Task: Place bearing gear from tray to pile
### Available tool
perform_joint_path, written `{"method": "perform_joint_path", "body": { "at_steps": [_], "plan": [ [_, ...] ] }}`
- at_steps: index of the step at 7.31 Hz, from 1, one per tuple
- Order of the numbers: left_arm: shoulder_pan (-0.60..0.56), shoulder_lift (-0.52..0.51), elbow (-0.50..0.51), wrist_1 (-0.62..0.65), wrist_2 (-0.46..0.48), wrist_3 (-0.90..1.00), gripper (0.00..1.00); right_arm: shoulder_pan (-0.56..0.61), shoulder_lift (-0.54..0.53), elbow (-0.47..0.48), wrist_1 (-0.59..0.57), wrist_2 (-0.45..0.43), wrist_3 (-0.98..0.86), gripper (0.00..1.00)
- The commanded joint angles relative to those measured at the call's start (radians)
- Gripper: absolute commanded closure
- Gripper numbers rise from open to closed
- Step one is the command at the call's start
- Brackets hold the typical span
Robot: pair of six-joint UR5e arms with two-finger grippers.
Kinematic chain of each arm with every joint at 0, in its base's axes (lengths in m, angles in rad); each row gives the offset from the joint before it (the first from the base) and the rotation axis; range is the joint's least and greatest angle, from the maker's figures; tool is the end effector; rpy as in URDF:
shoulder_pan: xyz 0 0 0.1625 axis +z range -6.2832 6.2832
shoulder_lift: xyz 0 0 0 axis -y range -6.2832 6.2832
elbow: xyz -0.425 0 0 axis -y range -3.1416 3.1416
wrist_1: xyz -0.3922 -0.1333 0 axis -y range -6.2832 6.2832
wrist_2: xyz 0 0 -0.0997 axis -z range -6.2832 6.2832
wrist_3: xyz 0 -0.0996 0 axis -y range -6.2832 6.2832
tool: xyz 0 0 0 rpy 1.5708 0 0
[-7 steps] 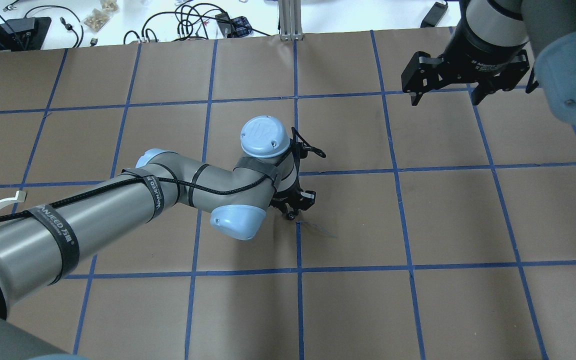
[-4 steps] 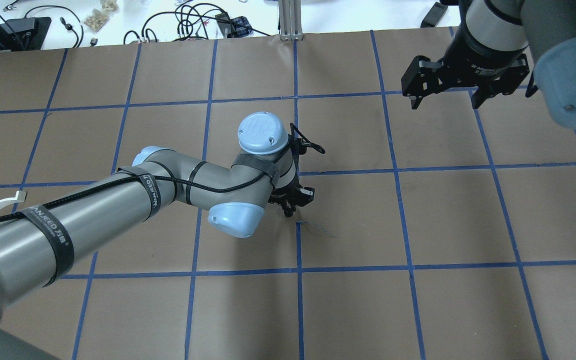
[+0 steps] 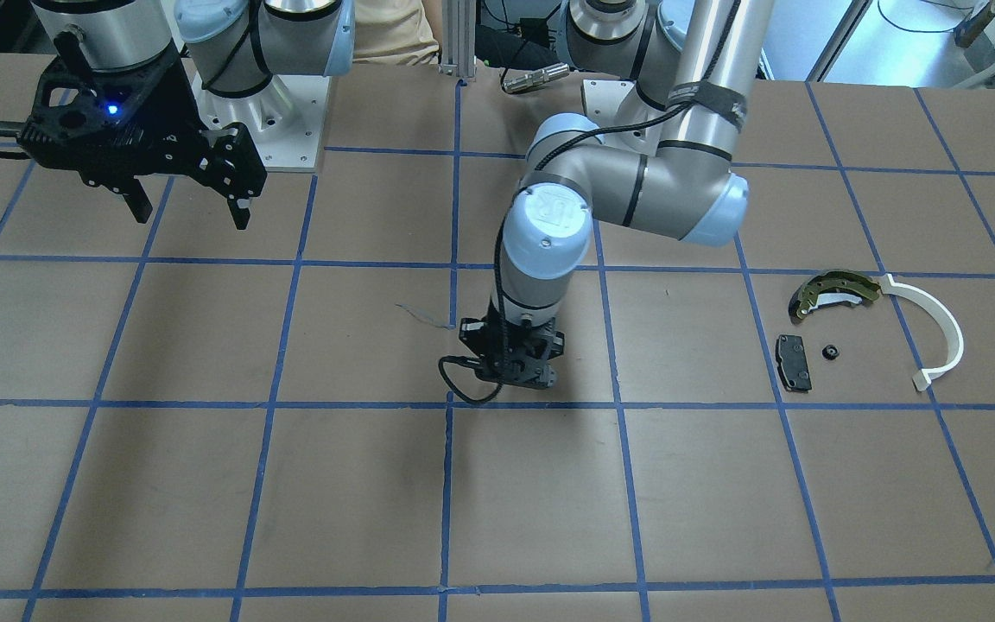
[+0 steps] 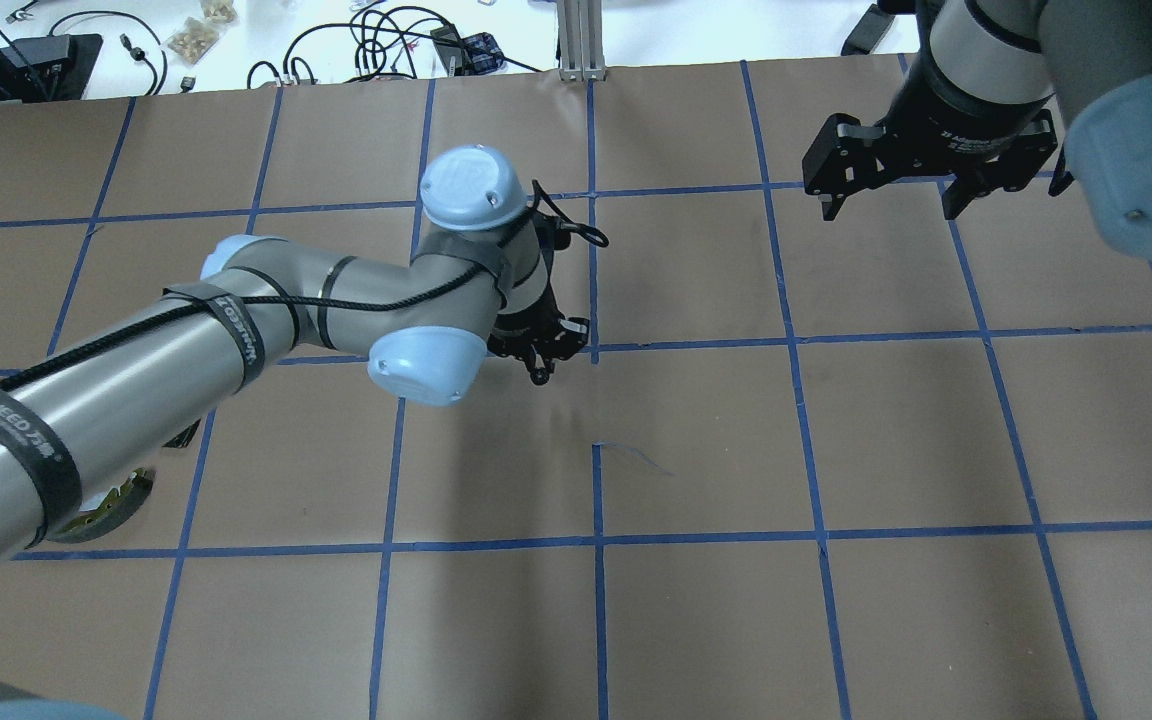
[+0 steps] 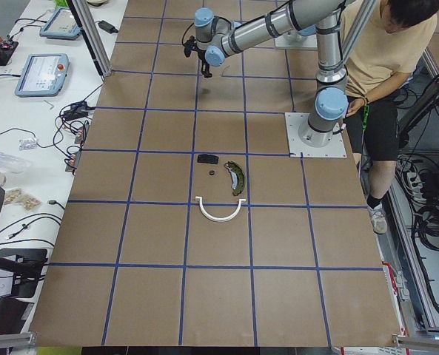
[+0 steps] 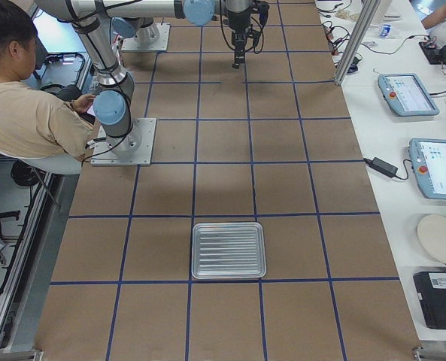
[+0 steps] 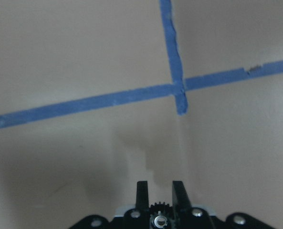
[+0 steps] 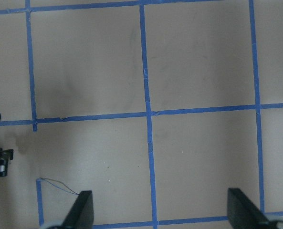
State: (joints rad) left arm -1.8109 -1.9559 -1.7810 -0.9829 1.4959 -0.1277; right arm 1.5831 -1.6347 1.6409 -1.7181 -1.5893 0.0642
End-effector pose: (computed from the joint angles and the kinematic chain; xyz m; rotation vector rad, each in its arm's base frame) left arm -0.2754 -0.5331 0.2364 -0.1720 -3.0643 -0.0322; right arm 0.1373 -0.4761 0.4996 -0.0830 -3.1196 0.2215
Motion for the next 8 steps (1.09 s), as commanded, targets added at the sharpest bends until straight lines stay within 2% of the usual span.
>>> {"method": "perform_joint_path", "body": {
  "at_steps": [1,3,6,8],
  "plan": [
    [0.213,0.034,0.095,-0.159,0.030,0.194,1.00,-0.003,0.001,0.002,0.002,0.000,0.000,0.00],
    [0.385,0.066,0.101,-0.200,0.177,0.391,1.00,-0.002,0.004,0.002,0.002,0.000,0.002,0.00],
    [0.684,0.066,0.062,-0.188,0.188,0.584,1.00,-0.002,0.004,0.002,0.000,0.000,0.002,0.00],
    [0.801,0.075,0.008,-0.160,0.190,0.704,1.00,-0.002,0.004,0.002,0.002,0.000,0.003,0.00]
  ]
}}
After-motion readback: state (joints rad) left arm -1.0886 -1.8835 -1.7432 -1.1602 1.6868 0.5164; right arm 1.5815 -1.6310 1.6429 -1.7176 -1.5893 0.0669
